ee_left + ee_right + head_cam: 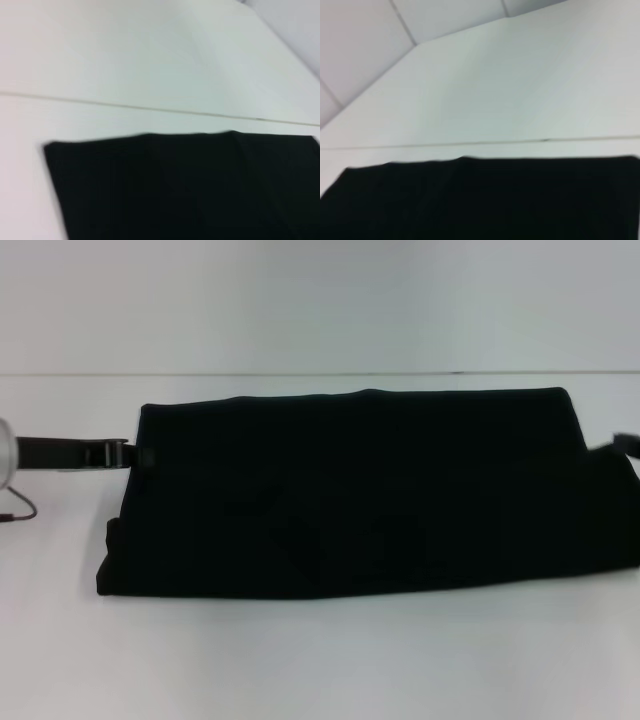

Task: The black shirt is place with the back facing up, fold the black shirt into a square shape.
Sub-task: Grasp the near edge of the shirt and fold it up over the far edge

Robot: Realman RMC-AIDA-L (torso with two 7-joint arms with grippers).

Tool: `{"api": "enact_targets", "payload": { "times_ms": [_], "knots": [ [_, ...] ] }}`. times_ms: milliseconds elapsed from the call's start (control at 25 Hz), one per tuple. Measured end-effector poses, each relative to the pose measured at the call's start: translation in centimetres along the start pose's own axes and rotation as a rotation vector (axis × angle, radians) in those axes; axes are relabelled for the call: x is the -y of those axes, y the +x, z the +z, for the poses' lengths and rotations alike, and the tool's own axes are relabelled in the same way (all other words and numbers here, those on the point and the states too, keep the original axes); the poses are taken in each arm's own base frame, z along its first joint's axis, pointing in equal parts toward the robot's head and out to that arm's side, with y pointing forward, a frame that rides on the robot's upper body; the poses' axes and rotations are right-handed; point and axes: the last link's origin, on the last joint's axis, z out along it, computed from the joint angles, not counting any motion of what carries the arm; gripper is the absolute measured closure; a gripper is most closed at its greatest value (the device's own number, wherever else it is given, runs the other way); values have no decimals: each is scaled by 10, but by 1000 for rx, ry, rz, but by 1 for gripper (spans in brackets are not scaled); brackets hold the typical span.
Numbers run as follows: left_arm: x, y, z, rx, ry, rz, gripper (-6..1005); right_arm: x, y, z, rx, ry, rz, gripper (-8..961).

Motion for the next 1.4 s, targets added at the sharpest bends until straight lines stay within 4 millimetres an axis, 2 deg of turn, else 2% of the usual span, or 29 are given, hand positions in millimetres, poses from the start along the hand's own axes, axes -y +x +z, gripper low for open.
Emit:
{"api": "enact_targets", "payload": {
  "times_ms": [280, 600, 880, 1200, 1400],
  "knots": [
    [-1, 18, 27, -46, 121, 71, 991, -7, -23, 44, 20, 124, -18, 955],
    [-12, 35, 46, -89, 193, 147, 989, -16, -36, 74, 33, 215, -54, 954],
    [-21, 56, 50, -129, 215, 187, 989, -21, -52, 81, 55, 241, -80, 955],
    [-22, 76, 50, -185, 267, 204, 987, -17, -74, 75, 91, 262, -84, 955],
    [-20, 81, 50, -206, 293, 207, 987, -16, -84, 74, 102, 275, -98, 942]
  ]
}}
